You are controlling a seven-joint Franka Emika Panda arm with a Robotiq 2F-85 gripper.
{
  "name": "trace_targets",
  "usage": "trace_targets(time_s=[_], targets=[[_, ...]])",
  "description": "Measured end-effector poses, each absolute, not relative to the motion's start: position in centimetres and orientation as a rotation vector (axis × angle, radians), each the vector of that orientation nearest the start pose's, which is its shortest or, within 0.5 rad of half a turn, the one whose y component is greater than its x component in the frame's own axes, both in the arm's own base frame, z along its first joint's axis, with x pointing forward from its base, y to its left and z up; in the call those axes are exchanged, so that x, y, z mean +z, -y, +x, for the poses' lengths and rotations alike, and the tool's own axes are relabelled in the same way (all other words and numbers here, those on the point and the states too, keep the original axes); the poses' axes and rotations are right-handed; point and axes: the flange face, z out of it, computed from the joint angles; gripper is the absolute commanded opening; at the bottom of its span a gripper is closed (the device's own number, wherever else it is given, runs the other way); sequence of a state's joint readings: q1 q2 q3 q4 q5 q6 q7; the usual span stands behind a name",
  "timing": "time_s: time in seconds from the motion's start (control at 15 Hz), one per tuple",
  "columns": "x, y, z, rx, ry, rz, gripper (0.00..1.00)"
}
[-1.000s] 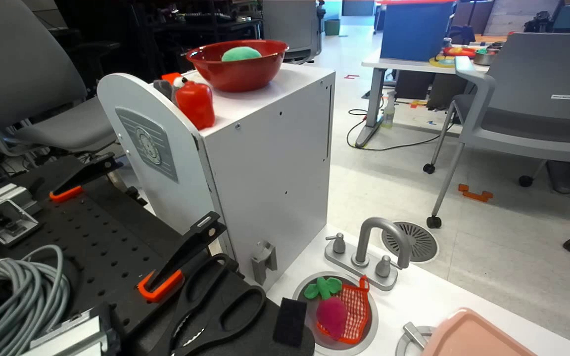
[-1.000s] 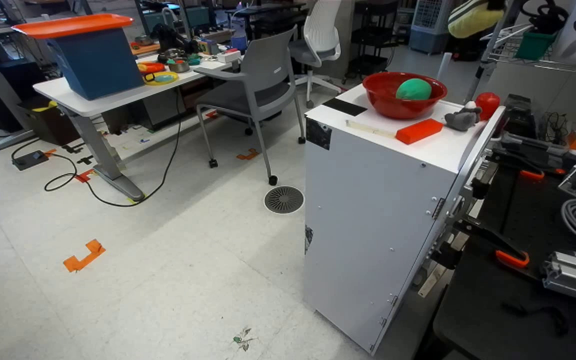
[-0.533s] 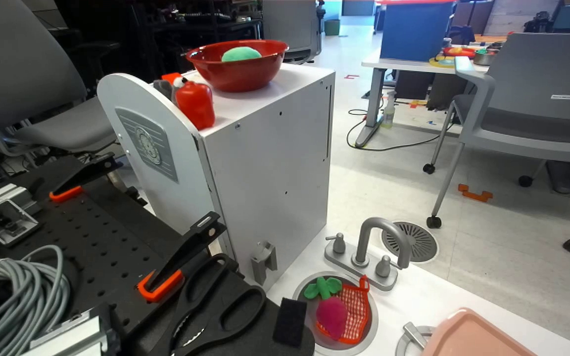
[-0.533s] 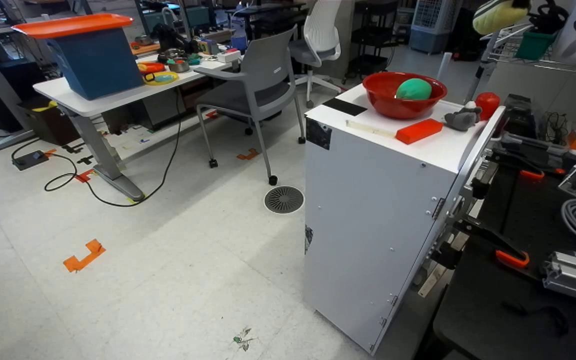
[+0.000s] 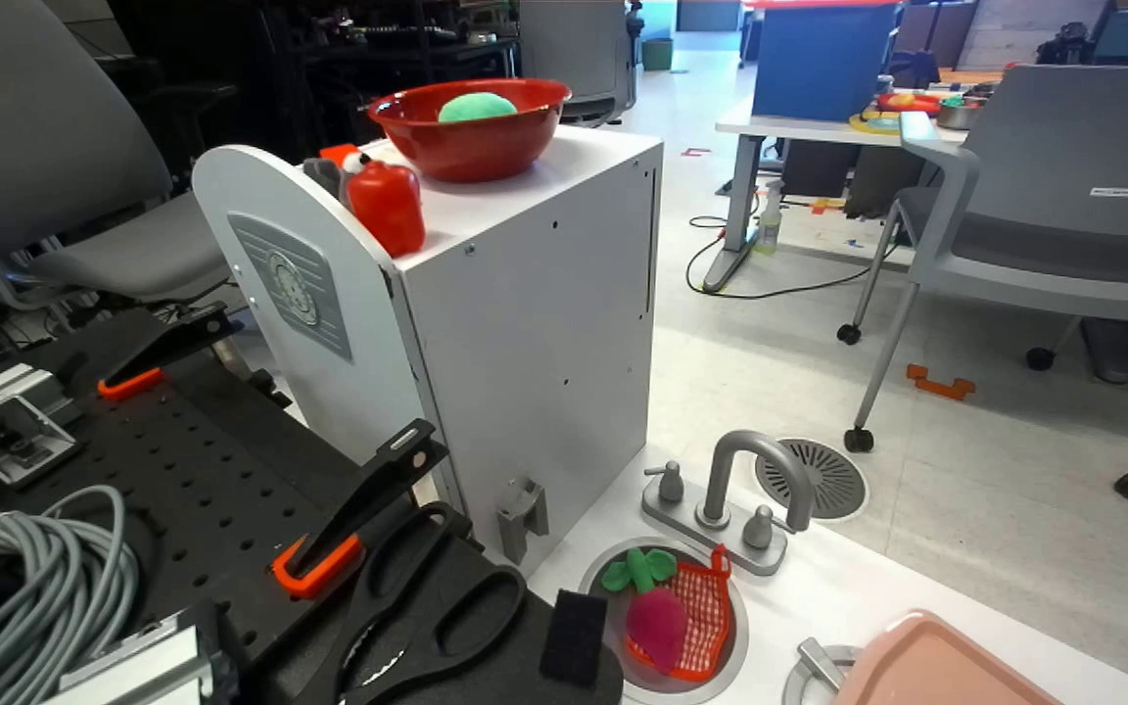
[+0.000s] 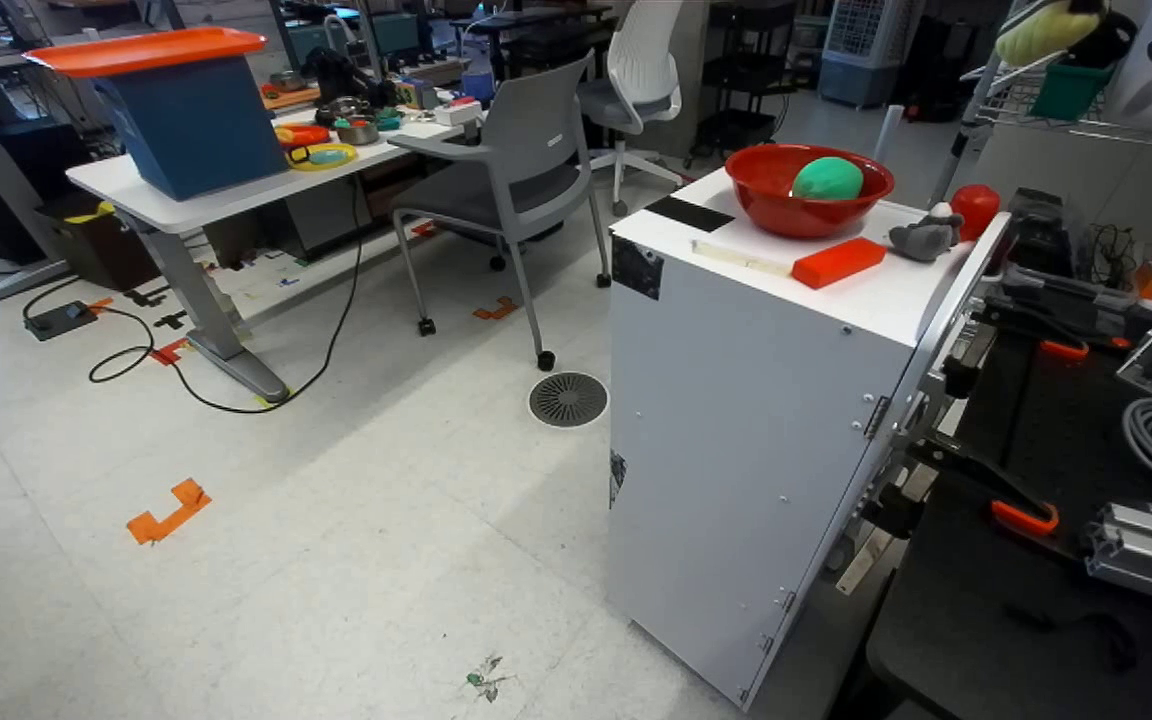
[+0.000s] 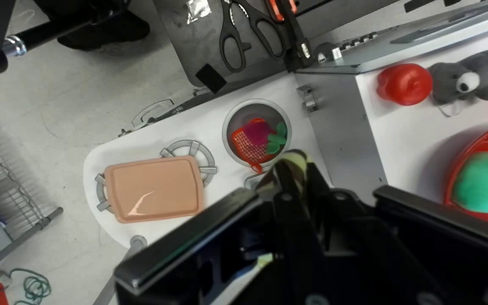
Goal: Pick up the plush toy and drop it in the sink
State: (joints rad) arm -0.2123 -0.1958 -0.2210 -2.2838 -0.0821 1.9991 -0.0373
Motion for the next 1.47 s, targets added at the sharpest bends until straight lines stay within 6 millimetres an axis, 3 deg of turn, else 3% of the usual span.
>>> trace_targets(time_s=[0.6,1.47], targets=[[41.0,21.5,45.0,0.219,-0.543,-3.122,0.02],[40.6,22.7,45.2,0.186,-0.565,-3.139,0.02]])
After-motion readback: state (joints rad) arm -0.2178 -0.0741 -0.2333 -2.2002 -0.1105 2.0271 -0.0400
